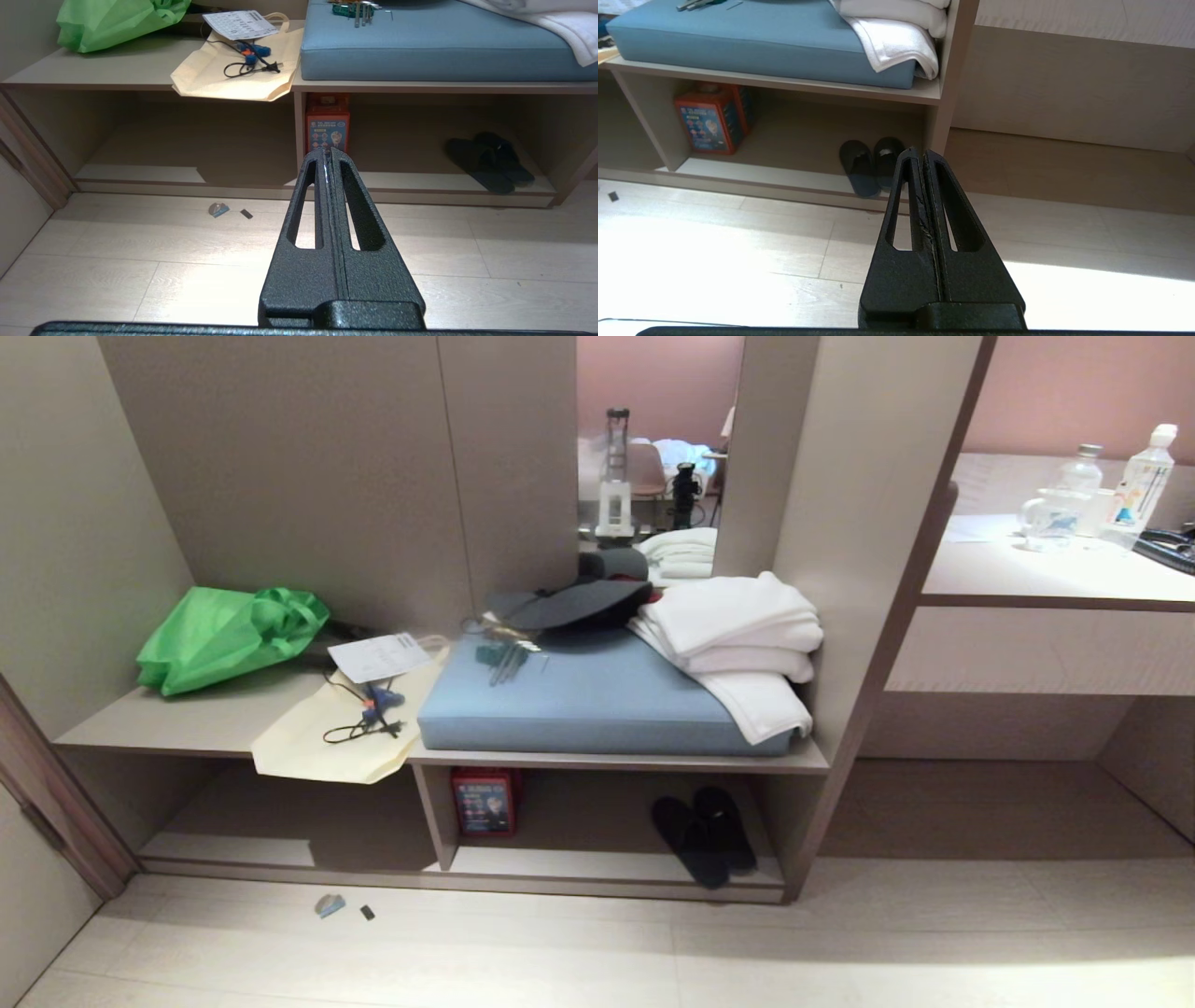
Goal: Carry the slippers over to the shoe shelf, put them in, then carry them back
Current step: Pick up the slippers in the shoe cabinet
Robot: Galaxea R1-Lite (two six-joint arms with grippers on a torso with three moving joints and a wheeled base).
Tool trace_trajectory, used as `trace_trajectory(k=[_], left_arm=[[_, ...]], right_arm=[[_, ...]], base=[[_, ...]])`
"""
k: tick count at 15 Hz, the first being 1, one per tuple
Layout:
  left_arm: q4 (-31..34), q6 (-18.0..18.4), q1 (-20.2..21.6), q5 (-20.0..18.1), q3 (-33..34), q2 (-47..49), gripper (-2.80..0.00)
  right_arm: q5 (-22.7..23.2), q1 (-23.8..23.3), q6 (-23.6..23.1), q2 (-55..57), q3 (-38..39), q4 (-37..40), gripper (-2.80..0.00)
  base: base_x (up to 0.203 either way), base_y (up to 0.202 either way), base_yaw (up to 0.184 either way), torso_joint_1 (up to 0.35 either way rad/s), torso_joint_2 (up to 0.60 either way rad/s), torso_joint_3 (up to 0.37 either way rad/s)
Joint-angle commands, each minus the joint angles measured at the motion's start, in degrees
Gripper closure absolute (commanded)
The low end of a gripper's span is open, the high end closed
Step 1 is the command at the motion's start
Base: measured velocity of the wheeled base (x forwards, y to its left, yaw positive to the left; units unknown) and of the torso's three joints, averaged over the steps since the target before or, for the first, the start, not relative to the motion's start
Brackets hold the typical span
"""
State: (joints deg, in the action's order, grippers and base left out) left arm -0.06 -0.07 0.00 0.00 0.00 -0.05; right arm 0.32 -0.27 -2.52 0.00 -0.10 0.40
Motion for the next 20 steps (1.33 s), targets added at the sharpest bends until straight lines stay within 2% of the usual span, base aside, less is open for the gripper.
trace_trajectory(k=[1, 8, 13, 20], left_arm=[[0.0, 0.0, 0.0, 0.0, 0.0, 0.0, 0.00], [0.0, 0.0, 0.0, 0.0, 0.0, 0.0, 0.00], [0.0, -0.1, 0.0, 0.0, 0.0, 0.0, 0.00], [0.0, -0.3, 0.0, 0.0, 0.0, 0.0, 0.00]], right_arm=[[0.0, 0.0, 0.0, 0.1, 0.0, 0.0, 0.00], [0.0, 0.0, 0.0, 0.1, 0.1, 0.0, 0.00], [0.0, 0.0, 0.0, 0.1, 0.0, 0.0, 0.00], [0.0, 0.0, -0.1, 0.1, 0.0, -0.1, 0.00]], base=[[0.000, 0.000, 0.000, 0.000, 0.00, 0.000], [0.000, 0.000, 0.000, 0.000, 0.00, 0.000], [0.161, 0.000, 0.001, 0.008, 0.00, 0.004], [0.000, 0.000, 0.000, 0.002, 0.00, -0.059]])
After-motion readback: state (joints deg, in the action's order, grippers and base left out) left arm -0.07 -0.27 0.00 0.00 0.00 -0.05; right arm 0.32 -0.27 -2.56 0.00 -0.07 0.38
